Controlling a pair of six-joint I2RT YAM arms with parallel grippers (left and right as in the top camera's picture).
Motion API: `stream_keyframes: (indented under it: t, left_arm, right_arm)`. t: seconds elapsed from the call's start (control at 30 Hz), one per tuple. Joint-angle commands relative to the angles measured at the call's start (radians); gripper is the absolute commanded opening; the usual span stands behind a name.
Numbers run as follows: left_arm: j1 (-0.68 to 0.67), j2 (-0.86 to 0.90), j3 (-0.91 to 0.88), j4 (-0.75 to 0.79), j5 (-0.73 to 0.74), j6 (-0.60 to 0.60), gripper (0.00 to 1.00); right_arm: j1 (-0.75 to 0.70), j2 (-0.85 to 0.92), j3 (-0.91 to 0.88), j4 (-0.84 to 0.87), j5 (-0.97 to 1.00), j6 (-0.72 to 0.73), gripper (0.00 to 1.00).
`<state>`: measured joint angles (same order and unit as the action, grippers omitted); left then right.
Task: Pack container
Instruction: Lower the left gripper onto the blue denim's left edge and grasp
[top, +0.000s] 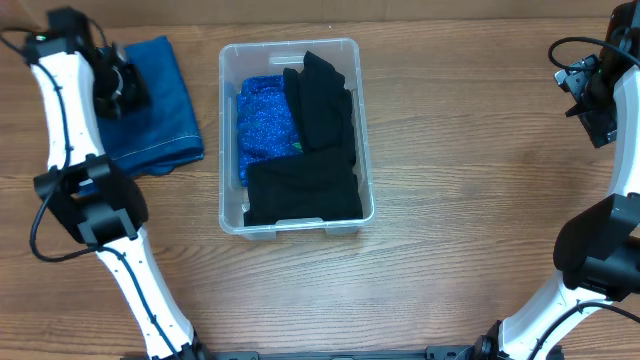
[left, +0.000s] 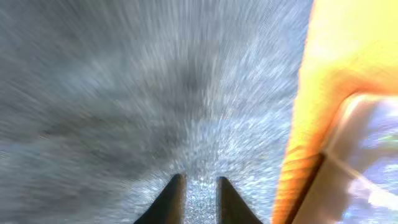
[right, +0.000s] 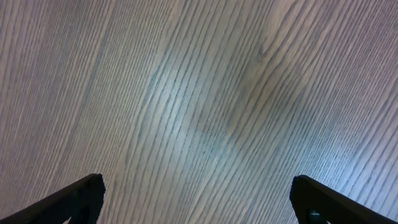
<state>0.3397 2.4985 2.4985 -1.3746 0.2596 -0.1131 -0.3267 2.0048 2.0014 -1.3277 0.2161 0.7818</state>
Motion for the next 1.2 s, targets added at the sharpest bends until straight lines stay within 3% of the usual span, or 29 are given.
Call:
stream_keyframes:
  t: [0.0,0.1,0.2,0.3,0.4,0.5,0.77,0.93,1.17]
  left_arm:
    - [0.093,-0.031,0.052,-0.004,0.03,0.002,0.5]
    - [0.151,-0.026,0.047,0.003,0.031,0.007,0.75]
    - [0.219,-0.024,0.042,0.012,0.089,0.034,0.76]
    - [0.282,-0.024,0.021,0.037,0.243,0.118,0.77]
    - [0.327,-0.024,-0.024,0.071,0.338,0.188,0.85]
    - [0.345,-0.024,-0.09,0.101,0.343,0.259,0.93]
    - [0.349,-0.023,-0.295,0.259,0.314,0.272,0.91]
    - [0.369,-0.023,-0.307,0.28,0.302,0.32,0.89]
    - [0.381,-0.023,-0.307,0.27,0.16,0.362,0.86]
  right_arm:
    - [-0.001,0.0,0.001,0.003,0.008,0.004,1.0]
    - [-0.001,0.0,0.001,0.003,0.008,0.004,1.0]
    - [-0.001,0.0,0.001,0.003,0.008,0.004,1.0]
    - [-0.001,0.0,0.001,0.003,0.008,0.004,1.0]
    - [-0.001,0.0,0.001,0.003,0.008,0.004,1.0]
    - [-0.001,0.0,0.001,0.003,0.008,0.004,1.0]
    - [-0.001,0.0,0.001,0.003,0.008,0.004,1.0]
    - [-0.001,0.0,0.001,0.003,0.008,0.004,1.0]
    - [-0.001,0.0,0.001,0.003,0.008,0.004,1.0]
